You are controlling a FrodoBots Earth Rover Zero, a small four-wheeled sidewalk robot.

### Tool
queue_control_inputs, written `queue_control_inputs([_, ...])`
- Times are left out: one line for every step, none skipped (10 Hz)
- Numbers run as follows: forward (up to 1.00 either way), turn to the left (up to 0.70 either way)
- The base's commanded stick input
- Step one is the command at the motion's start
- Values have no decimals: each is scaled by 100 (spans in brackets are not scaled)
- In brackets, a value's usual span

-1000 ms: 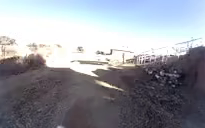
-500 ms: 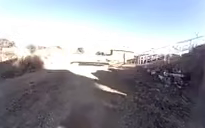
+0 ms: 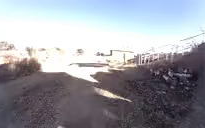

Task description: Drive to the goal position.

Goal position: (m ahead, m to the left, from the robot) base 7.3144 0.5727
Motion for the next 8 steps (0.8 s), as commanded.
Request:
queue_control_inputs([50,0])
queue_control_inputs([50,0])
queue_control_inputs([50,0])
queue_control_inputs([50,0])
queue_control_inputs([50,0])
queue_control_inputs([50,0])
queue_control_inputs([50,0])
queue_control_inputs([50,0])
